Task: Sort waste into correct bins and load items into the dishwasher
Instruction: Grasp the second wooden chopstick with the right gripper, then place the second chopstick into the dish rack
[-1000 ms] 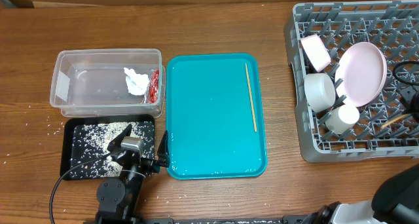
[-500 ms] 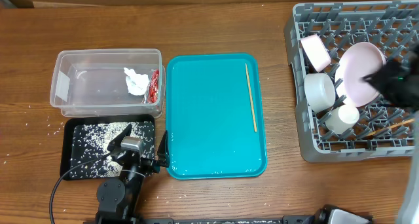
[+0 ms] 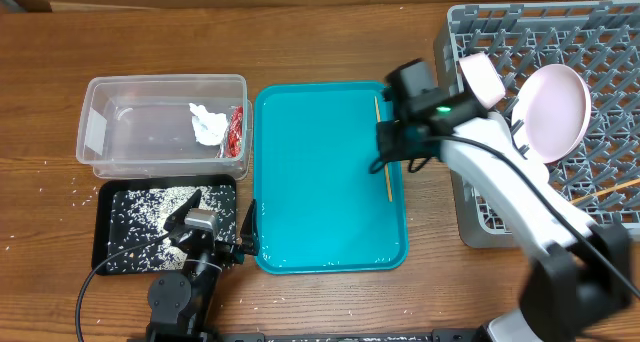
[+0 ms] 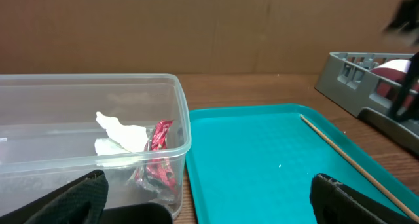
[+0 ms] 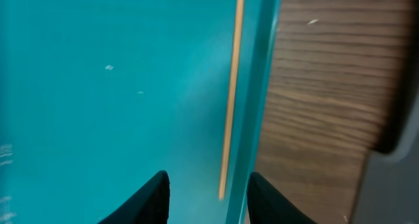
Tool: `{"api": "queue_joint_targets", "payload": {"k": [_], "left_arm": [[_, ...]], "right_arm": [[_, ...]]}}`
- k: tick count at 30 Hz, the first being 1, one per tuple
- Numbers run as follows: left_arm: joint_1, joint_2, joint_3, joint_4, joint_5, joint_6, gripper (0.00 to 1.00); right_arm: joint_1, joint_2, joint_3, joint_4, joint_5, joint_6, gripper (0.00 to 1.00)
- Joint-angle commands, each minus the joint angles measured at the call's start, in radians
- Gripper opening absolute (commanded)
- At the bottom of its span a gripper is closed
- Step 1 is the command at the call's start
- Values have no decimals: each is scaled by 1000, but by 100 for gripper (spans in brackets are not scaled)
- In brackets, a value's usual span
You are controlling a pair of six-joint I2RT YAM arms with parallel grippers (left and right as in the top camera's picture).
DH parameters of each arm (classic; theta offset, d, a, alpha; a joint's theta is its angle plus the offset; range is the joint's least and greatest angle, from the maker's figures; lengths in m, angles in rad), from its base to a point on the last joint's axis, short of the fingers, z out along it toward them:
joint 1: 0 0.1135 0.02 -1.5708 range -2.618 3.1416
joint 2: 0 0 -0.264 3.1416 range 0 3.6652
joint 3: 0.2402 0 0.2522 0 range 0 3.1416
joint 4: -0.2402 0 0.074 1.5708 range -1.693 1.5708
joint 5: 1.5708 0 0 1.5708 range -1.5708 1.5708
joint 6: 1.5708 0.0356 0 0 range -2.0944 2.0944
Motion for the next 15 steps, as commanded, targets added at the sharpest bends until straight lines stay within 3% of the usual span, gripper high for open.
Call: {"api": "queue_joint_targets", "payload": {"k": [1,10,15], "left_arm": [[12,-10,-6,2,6,19,100],[12,-10,-6,2,6,19,100],[12,-10,-6,2,6,19,100]], "right_arm": [[13,87,-5,43,63,-3,40],[8,257,-5,117,59,-3,37],[11,302,-5,97,24,-2,4]]}}
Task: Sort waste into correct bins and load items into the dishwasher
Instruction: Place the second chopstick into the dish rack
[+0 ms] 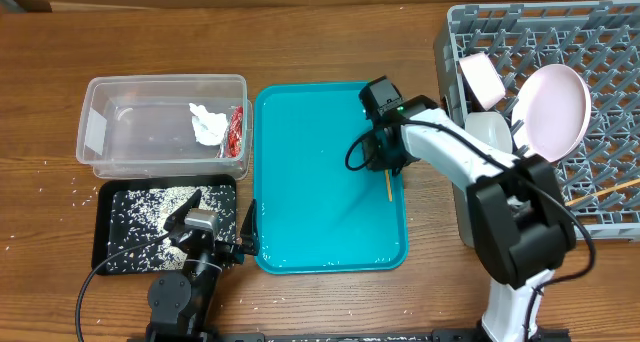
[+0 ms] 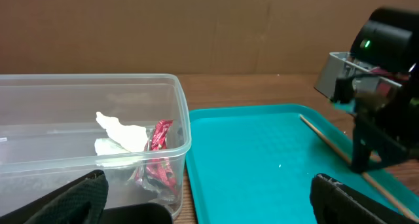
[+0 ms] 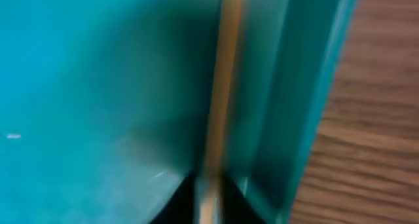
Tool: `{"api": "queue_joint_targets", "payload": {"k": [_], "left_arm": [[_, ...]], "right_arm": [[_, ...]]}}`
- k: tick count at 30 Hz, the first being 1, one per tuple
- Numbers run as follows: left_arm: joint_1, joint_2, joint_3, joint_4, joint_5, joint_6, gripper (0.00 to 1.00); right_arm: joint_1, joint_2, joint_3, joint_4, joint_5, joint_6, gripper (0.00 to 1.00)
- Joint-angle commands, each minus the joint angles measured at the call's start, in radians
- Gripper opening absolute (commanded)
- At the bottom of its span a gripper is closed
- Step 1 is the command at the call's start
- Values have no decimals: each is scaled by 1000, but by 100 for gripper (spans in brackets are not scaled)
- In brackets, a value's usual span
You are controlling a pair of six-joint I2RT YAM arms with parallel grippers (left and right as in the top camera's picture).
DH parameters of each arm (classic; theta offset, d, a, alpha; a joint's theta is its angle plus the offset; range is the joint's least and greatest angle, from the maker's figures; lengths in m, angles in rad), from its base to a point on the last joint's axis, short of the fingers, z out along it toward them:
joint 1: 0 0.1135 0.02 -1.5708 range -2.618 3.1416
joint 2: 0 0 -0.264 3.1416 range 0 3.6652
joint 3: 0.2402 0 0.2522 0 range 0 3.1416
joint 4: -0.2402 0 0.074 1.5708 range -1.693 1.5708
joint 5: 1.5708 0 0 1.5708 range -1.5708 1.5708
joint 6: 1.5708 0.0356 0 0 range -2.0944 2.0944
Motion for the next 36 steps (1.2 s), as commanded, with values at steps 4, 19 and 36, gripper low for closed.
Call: {"api": "queue_joint_targets", "payload": {"k": [4,19,36], "left_arm": [[12,-10,-6,2,6,19,100],[12,-10,-6,2,6,19,100],[12,-10,-6,2,6,19,100]], "right_arm": [[0,-22,11,-25,-21,38,4],[-466,-711,61,-104,-16,241,4],[-1104,-452,29,-243,-11,240,4]]}}
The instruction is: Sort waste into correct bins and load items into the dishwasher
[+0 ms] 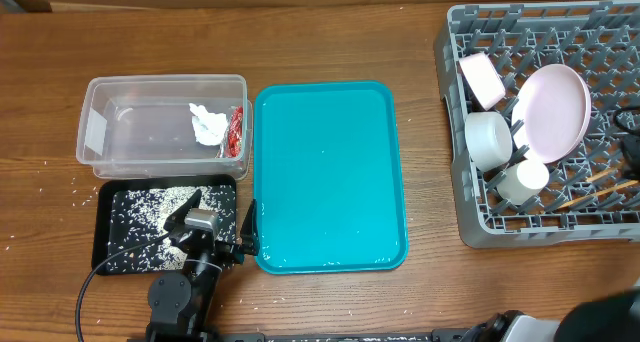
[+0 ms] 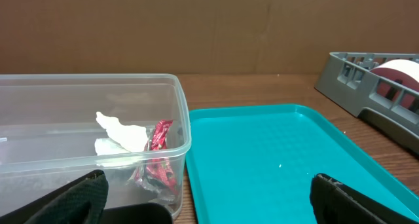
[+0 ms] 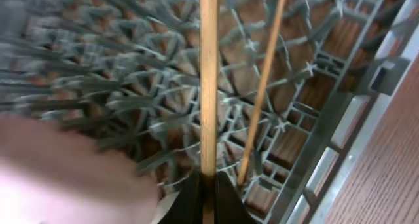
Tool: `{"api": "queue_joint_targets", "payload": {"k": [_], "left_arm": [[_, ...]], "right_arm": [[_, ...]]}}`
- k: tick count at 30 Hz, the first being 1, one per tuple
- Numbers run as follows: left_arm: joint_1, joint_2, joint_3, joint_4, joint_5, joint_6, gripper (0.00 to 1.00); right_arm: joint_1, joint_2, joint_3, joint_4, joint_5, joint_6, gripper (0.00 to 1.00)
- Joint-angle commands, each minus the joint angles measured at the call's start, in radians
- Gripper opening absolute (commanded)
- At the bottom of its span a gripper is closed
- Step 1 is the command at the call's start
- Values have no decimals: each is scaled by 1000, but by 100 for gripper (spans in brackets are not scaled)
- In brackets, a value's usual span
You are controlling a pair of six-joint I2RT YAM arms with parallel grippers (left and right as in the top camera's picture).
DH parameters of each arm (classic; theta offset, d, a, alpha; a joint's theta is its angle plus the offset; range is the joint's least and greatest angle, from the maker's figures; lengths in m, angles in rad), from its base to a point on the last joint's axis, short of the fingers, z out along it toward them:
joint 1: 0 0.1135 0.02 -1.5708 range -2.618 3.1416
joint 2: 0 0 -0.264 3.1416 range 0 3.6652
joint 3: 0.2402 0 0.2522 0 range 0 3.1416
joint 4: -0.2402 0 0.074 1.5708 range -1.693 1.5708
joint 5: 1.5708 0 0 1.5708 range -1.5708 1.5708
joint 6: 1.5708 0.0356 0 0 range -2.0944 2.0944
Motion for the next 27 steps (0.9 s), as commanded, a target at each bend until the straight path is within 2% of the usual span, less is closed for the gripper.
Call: {"api": "queue_joint_targets", "payload": {"k": [1,4,6,7,8,11,16,18,19,25,27], "left_arm": [[12,-11,-6,2,6,19,100],[12,-11,-6,2,6,19,100],[12,-11,-6,2,6,19,100],[12,-11,-6,2,6,19,100],[12,-11,-6,2,6,19,100],[12,-11,-6,2,6,19,100],[12,-11,-6,2,6,19,100],[12,-11,-6,2,6,19,100],[12,-11,-6,2,6,19,100],[12,-11,-6,2,6,19,100],[12,-11,-6,2,6,19,100]], "right_arm": [[-10,76,-4,-21,17,5,4],[-10,114,-5,-43,75,5,5],[-10,122,-5,-43,85,6,54],[-10,121,-4,-42,71,15,70],[-10,113,0,-47,45,21,78],[-5,69,2,-49,-14,20,83],[123,-201,2,-64,-194,-27,86],[197,-303,2,-63,-228,-33,92],[280,-402,2,-62,-261,-33,100],[537,-644,2,-65,-365,-32,100],[577,-676,2,-76,-406,-32,100]]}}
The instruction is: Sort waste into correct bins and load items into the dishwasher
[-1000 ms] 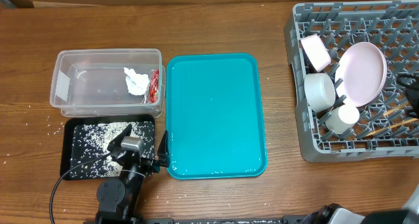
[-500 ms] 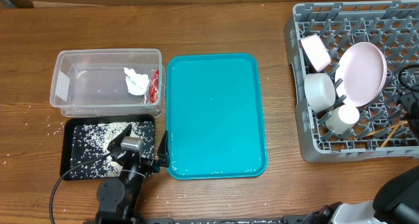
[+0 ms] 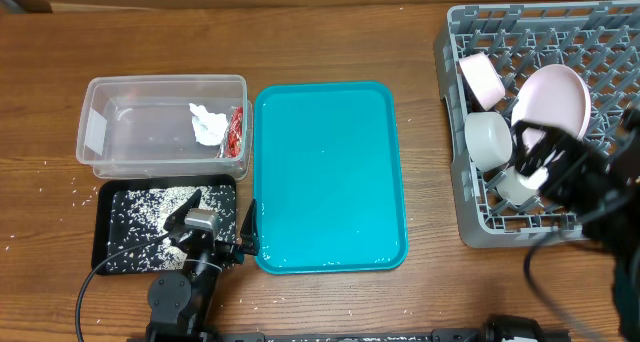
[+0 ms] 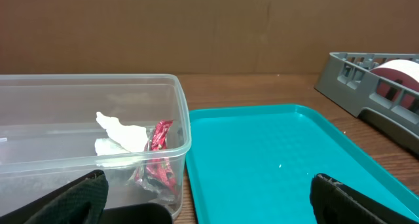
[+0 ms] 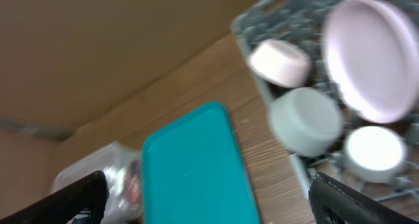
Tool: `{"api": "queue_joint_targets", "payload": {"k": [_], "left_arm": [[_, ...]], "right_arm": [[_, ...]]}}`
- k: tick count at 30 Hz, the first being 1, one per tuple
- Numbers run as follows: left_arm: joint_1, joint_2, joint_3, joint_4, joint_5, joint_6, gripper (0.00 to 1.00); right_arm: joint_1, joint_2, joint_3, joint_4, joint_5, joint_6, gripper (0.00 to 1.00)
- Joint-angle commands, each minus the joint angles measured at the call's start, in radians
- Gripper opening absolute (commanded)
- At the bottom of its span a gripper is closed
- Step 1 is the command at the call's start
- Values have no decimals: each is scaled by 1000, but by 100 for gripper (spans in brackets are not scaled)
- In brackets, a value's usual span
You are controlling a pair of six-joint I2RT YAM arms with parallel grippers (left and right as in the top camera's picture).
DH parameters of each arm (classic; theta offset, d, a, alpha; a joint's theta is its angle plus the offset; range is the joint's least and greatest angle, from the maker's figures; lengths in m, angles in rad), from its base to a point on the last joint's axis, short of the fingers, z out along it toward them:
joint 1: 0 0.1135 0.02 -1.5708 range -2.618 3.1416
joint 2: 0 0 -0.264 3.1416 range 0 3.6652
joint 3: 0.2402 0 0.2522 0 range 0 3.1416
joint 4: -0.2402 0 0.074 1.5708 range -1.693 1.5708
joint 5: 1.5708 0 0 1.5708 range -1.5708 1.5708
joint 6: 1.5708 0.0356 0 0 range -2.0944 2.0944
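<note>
The teal tray (image 3: 330, 177) lies bare in the middle of the table. The grey dish rack (image 3: 560, 42) at the right holds a pink plate (image 3: 555, 102), a pink bowl (image 3: 482, 79) and white cups (image 3: 488, 140). My right arm (image 3: 580, 182) is blurred over the rack's front right and hides any chopsticks there. My right gripper (image 5: 206, 185) is open and empty, high up, looking back over the tray and rack. My left gripper (image 4: 209, 188) is open and empty near the table's front left, facing the clear bin (image 4: 177, 86).
The clear bin (image 3: 100, 132) at the left holds a white tissue (image 3: 207, 122) and a red wrapper (image 3: 236, 130). In front of it lies a black tray (image 3: 120, 232) strewn with rice grains. Loose grains dot the wood around it.
My right gripper was shut on a chopstick over the rack, beside another chopstick. Now it is open and empty, raised at the rack's front right. The left arm has not moved.
My right gripper stood open over a chopstick along the tray's right edge. Then it was down on the chopstick there. Later the tray was bare and the gripper held the chopstick over the rack. Now the gripper is open, empty and raised.
</note>
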Motion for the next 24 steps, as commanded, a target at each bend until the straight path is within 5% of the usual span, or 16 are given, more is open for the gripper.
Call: {"api": "queue_joint_targets", "payload": {"k": [1,7,13,17,20,24], "left_arm": [[12,-11,-6,2,6,19,100],[12,-11,-6,2,6,19,100],[12,-11,-6,2,6,19,100],[12,-11,-6,2,6,19,100],[12,-11,-6,2,6,19,100],[12,-11,-6,2,6,19,100]], "right_arm": [[84,-53,5,-23,-113,0,100],[107,-65,4,-111,-137,-7,100],[107,-66,4,-195,-101,-253,100],[119,-77,-1,-125,-175,-534,100],[136,-130,-51,-20,-174,-610,100],[138,-280,-330,321,-176,-607,100]]}}
